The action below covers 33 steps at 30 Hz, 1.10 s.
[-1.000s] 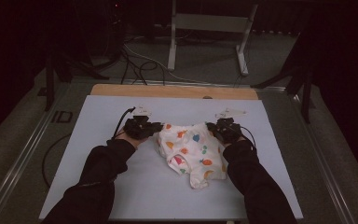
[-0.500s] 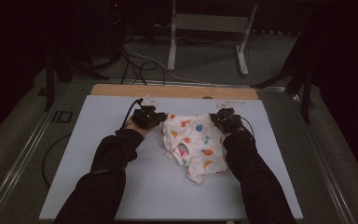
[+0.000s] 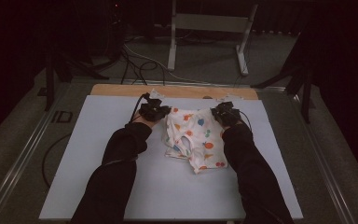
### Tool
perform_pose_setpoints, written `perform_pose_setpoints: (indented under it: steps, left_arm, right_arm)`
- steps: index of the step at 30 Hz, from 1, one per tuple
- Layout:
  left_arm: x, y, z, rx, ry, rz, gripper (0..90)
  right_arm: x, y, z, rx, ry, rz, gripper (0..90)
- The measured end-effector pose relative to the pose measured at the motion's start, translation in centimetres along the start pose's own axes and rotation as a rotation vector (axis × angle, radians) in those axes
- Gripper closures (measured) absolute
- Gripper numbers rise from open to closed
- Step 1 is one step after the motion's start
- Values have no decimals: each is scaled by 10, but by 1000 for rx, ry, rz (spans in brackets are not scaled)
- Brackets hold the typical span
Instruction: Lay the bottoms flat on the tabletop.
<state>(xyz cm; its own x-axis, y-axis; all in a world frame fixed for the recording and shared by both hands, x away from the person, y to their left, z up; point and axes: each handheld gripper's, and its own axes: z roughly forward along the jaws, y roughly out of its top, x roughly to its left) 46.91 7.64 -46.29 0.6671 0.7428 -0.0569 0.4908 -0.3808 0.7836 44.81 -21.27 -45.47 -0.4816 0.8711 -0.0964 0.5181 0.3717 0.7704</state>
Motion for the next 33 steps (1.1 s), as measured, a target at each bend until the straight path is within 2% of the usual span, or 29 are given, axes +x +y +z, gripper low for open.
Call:
perform_pose_setpoints:
  steps: [3,6,8,9,10,14,15,16,18,19,20,24,28,33]
  left_arm:
    - [-3,1,6,1,4,-5,809]
    - [-6,1,10,8,17,13,772]
    - [-7,2,10,4,27,5,665]
    - [-7,3,10,-1,37,1,586]
    - [-7,3,9,2,41,-4,510]
    - [-7,5,3,5,10,-40,244]
    - [-7,6,2,13,-9,-38,140]
    - [-8,6,1,19,-18,-37,140]
    - [-11,5,-2,24,-38,-29,96]
    - [-12,4,-4,26,-49,-30,77]
    - [-13,4,-6,20,-67,-37,53]
    - [-16,0,-14,5,-124,-36,22]
    - [-18,-4,-23,-3,-145,-16,16]
    - [-21,-8,-34,-24,-170,2,16]
  right_arm:
    - [-6,-1,5,12,-8,15,900]
    - [-9,-3,6,13,-7,26,899]
    - [-10,-5,8,16,-8,26,888]
    - [-11,-6,9,17,-5,28,840]
    - [-12,-6,9,18,5,41,732]
    - [-11,-6,10,27,44,58,426]
    - [-11,-5,10,22,69,78,308]
    - [-11,-5,10,22,69,78,308]
    - [-10,-4,10,20,90,100,217]
    - [-10,-4,9,14,113,96,158]
    - [-10,-4,9,16,132,98,136]
    - [-6,-4,5,5,163,83,119]
    - [-2,-5,1,-9,180,91,120]
    - [4,-5,-3,-13,182,71,120]
